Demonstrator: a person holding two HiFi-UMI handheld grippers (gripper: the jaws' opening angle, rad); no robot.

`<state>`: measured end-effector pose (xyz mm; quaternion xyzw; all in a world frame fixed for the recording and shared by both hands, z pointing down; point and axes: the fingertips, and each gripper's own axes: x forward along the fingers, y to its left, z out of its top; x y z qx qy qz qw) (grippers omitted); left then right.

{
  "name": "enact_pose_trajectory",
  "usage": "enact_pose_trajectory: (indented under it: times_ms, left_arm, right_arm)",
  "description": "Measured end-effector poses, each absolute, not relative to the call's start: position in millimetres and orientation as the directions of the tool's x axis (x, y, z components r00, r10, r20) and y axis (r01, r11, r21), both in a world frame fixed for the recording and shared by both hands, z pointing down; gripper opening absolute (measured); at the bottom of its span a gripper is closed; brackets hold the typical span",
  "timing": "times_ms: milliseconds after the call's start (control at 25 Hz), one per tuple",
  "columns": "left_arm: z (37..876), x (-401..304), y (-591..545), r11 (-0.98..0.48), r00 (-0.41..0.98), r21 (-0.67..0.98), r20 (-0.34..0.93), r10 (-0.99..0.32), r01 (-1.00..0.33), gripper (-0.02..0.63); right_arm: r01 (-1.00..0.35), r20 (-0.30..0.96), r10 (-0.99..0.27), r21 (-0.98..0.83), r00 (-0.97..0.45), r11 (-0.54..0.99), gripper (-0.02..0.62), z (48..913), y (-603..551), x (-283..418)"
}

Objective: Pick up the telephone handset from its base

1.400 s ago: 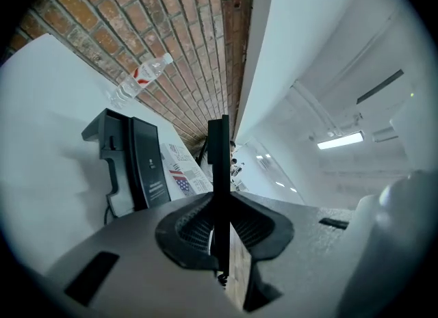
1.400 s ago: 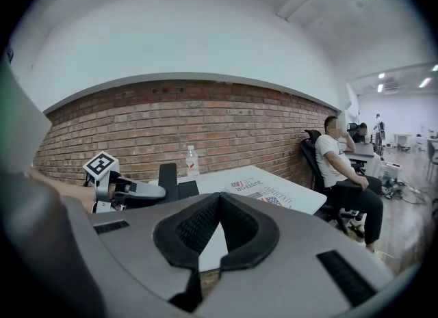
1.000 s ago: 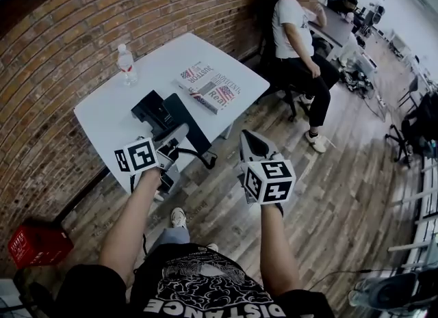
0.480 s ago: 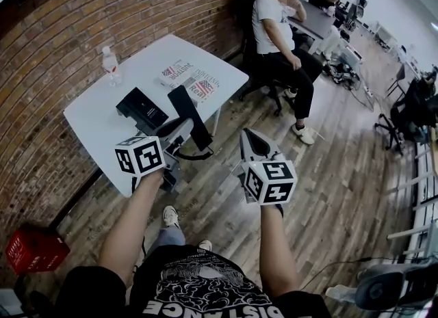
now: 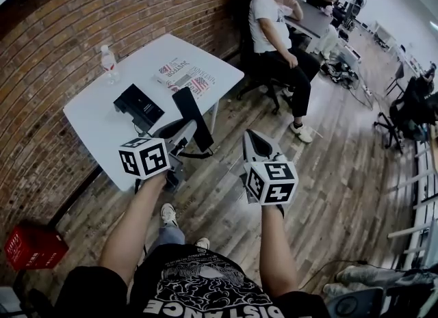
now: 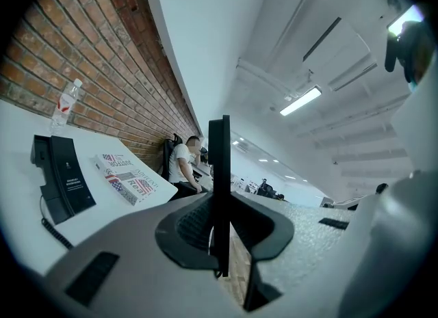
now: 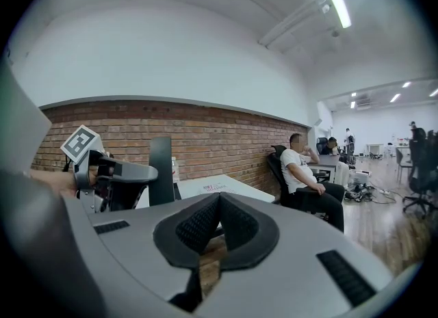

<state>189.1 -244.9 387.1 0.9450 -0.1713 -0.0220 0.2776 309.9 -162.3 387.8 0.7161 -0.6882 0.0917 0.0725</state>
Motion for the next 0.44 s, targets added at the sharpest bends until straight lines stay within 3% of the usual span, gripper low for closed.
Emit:
enact_pose_trajectory:
  times_ms: [440]
  left_arm:
    - [392.4, 189.1, -243.2, -0.787, 0.934, 0.519, 0.071, -0.350, -0.334, 0.072]
  right_arm:
    - [-0.999, 0.236, -0.971, -0.021, 0.033, -0.039, 0.000, 389.8, -158.4, 312.5]
